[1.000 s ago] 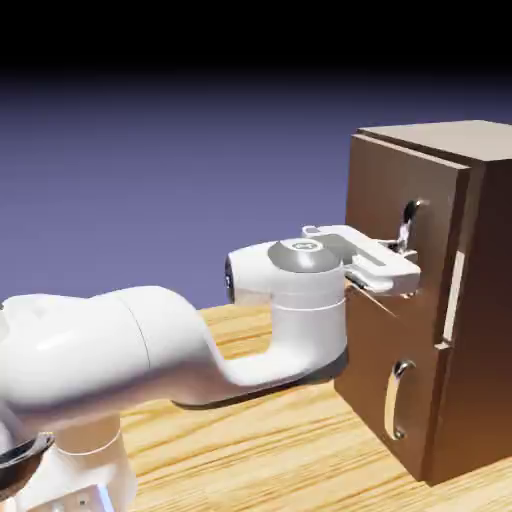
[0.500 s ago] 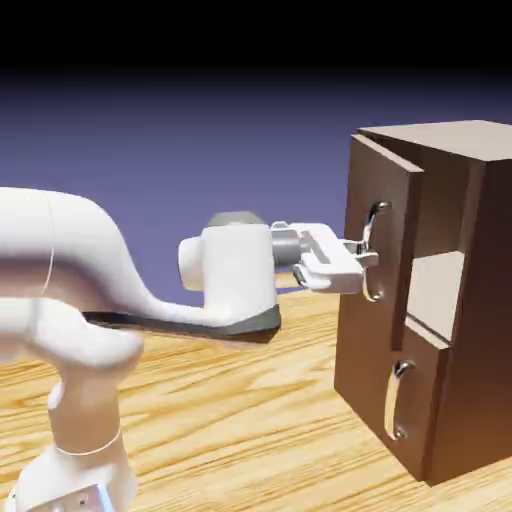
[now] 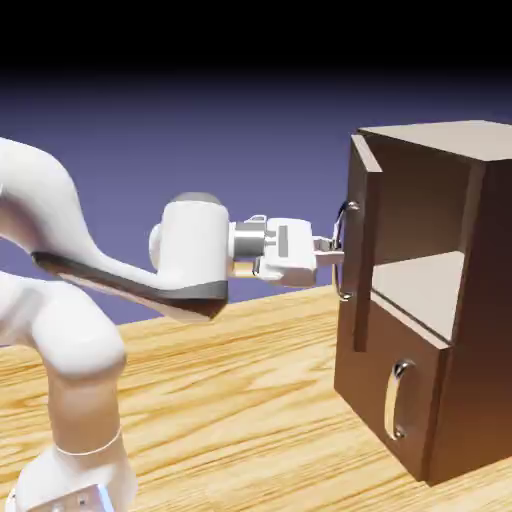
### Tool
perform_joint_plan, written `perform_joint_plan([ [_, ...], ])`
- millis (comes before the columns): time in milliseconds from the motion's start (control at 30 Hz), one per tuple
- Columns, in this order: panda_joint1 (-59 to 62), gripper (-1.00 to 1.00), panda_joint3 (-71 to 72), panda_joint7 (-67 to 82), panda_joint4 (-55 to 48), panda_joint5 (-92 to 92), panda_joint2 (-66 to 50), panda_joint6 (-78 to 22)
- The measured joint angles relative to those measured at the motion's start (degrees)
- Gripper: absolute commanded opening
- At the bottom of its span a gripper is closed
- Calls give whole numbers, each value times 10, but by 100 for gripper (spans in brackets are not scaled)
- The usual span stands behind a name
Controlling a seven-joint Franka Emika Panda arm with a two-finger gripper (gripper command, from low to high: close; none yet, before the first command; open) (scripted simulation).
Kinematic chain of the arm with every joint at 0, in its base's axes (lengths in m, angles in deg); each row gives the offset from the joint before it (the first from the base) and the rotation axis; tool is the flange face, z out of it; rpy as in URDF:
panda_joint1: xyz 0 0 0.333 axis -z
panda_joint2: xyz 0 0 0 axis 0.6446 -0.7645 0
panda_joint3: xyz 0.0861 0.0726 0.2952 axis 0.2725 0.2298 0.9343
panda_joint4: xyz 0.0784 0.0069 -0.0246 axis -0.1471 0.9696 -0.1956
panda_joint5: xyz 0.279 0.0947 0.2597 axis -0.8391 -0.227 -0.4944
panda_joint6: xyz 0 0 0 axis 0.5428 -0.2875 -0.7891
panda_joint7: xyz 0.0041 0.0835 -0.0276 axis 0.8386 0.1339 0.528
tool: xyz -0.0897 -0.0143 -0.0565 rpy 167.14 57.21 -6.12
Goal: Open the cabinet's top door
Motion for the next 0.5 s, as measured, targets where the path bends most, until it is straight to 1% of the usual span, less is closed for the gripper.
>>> perform_joint_plan([
  [267,9,-100,129,65,51,-199,47,-96],
  [500,-20,-100,248,96,62,-374,52,-202],
])
